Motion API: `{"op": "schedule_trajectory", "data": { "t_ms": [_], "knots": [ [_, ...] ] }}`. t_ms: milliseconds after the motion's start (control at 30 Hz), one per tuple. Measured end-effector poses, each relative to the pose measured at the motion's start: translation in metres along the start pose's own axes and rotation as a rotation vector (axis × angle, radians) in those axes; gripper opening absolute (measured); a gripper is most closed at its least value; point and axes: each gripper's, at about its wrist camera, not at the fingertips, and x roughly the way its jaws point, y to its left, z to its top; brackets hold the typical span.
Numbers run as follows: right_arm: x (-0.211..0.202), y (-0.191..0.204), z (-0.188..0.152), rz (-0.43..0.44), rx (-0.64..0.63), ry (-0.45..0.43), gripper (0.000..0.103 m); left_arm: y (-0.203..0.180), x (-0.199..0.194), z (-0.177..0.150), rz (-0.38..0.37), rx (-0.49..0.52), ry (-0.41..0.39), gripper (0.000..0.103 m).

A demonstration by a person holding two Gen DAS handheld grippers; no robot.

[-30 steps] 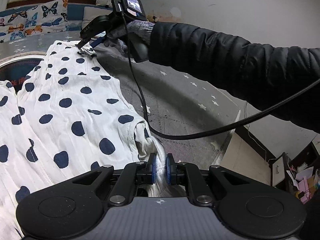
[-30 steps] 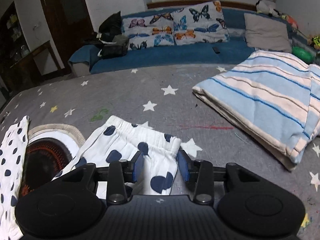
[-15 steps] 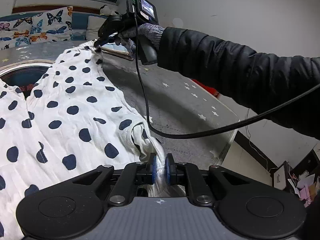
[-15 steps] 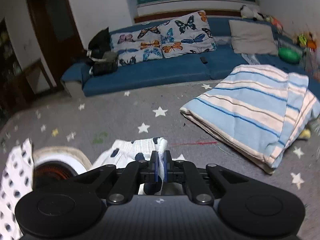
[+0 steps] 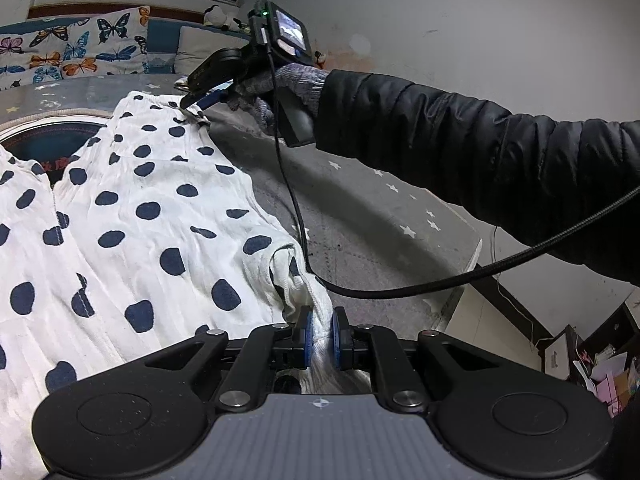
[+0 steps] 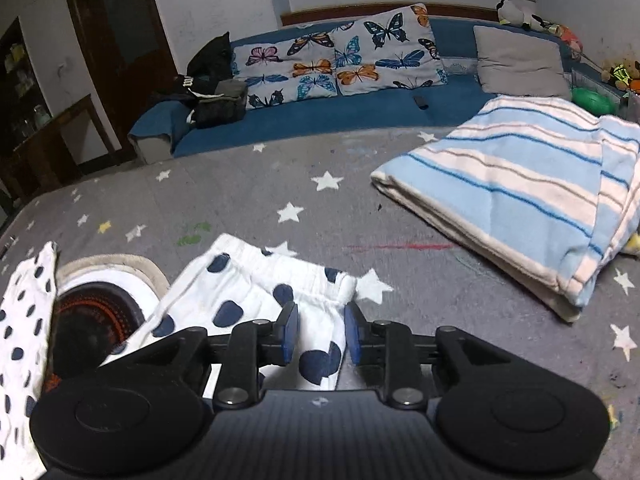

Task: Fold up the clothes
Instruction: 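Hold the hems in both tools and pull the legs taut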

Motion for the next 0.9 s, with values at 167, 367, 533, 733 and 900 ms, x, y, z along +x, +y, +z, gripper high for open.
{"op": "schedule_trajectory", "data": {
  "t_ms": [167,367,533,733,900],
  "knots": [
    [0.0018,0.0058,-0.0037,-0.014,-0.032,-0.02,0.007,-0.0022,0.0024,-0.0001,0.008,0.0,0.007,0.011],
    [-0.002,0.0051,-0.002,-0.017,-0.044,-0.034,0.007,-0.005,0.0033,-0.0004,0.018,-0.002,0.005,0.011],
    [0.0006,0.0036,-0.002,-0.02,-0.034,-0.049,0.022,-0.0046,0.0049,-0.0001,0.021,-0.006,0.01,0.011],
    [0.0048,0.0025,-0.0023,-0.023,-0.026,-0.051,0.017,-0.0063,0.0059,0.0016,0.024,-0.008,0.013,0.011],
    [-0.0029,0.0002,0.0032,-0.003,0.017,-0.055,0.005,-0.0086,0.0044,0.0013,0.039,-0.014,0.003,0.011]
  ]
}}
